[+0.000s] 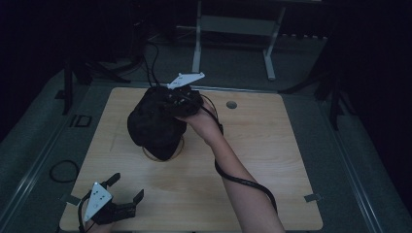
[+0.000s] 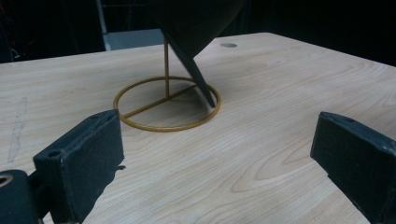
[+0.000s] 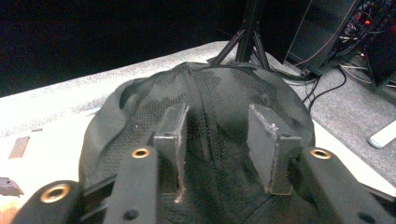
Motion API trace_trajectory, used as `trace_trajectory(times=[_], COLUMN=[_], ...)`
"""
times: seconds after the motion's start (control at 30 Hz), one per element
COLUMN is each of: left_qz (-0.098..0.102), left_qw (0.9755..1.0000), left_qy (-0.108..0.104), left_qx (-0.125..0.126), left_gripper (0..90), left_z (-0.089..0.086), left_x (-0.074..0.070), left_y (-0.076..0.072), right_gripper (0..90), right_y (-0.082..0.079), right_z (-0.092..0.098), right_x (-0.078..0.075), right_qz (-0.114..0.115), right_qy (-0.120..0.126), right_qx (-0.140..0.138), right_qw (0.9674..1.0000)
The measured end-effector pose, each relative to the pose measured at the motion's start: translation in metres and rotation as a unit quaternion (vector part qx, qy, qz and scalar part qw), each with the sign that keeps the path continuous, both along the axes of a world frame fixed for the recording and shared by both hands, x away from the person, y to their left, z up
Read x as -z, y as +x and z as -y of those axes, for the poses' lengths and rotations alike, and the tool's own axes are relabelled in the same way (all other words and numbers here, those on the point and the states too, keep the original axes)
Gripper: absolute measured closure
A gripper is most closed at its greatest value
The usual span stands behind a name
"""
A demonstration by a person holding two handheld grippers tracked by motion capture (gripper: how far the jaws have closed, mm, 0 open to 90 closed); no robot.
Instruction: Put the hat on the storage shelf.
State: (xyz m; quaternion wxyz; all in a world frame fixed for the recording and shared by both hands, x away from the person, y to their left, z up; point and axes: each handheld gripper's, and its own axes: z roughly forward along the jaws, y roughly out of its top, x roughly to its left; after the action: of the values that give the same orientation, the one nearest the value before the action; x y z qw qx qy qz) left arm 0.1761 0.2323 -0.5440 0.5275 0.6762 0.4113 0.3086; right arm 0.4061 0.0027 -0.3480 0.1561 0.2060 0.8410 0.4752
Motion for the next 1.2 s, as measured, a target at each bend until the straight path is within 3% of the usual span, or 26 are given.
trace_trajectory(times=[0.47,0.67,0.83,1.03,1.13,1.2], left_qz=[-0.001,-0.004,-0.006,-0.01,-0.01,-0.011], left_qw=[1.0,1.0,1.0,0.9999,0.9999,0.9999], left_qy=[0.0,0.0,0.0,0.002,0.002,0.004], left_qx=[0.001,-0.002,-0.004,-0.006,-0.007,-0.007], left_gripper=[3.1,3.0,3.1,3.1,3.1,3.1], left_z=[0.001,-0.001,-0.001,-0.001,-0.001,-0.001], left_x=[0.0,0.001,0.001,0.001,0.001,0.001], left_y=[0.0,0.001,0.001,0.002,0.002,0.002], right_gripper=[50.9,43.0,35.5,21.8,18.5,14.6], right_y=[0.001,-0.003,-0.009,-0.019,-0.024,-0.027], right_z=[0.009,0.021,0.025,0.033,0.034,0.034], right_x=[0.003,-0.002,-0.002,0.0,0.002,0.005], right_qz=[-0.003,-0.003,-0.002,-0.02,-0.017,-0.007], right_qy=[0.005,0.027,0.028,0.058,0.064,0.051], right_qx=[0.011,0.012,-0.002,-0.038,-0.048,-0.058], right_qw=[0.9999,0.9996,0.9996,0.9974,0.9967,0.997])
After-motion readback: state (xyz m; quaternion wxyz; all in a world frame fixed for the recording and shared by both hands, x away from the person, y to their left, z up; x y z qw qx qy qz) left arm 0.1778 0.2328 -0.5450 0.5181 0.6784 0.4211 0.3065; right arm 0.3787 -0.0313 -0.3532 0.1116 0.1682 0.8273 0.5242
